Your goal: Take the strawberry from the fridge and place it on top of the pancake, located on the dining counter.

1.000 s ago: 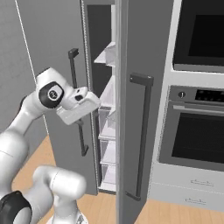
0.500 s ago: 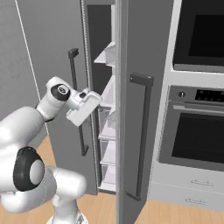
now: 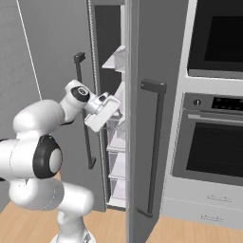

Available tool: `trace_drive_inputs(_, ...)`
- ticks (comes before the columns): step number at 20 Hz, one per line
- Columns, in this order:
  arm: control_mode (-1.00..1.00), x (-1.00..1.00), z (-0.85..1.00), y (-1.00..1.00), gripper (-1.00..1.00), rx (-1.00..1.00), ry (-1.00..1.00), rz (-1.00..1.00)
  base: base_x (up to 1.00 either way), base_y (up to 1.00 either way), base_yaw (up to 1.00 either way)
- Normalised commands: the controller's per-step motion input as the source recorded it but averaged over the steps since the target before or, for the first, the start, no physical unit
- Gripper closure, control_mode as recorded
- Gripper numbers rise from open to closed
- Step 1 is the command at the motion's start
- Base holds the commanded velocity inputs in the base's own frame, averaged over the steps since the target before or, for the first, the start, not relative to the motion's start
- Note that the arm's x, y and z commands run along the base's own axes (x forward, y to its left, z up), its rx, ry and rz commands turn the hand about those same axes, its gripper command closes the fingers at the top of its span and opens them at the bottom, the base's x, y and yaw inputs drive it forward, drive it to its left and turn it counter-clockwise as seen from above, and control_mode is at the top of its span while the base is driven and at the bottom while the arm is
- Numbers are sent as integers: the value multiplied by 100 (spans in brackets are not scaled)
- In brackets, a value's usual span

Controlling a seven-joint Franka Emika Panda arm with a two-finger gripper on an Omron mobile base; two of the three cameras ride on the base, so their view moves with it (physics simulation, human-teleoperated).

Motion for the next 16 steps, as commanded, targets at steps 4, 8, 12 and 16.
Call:
trace_drive_inputs(4,-100,0,-33,-52,-100,-7,0,0,0,0,0)
trace_drive_inputs(8,-100,-14,-17,-78,-100,0,0,0,0,0,0)
trace_drive_inputs(12,-100,-25,-3,-90,-100,0,0,0,0,0,0)
trace_drive_inputs(16,-100,-34,0,-88,-100,2,-2,0,0,0,0)
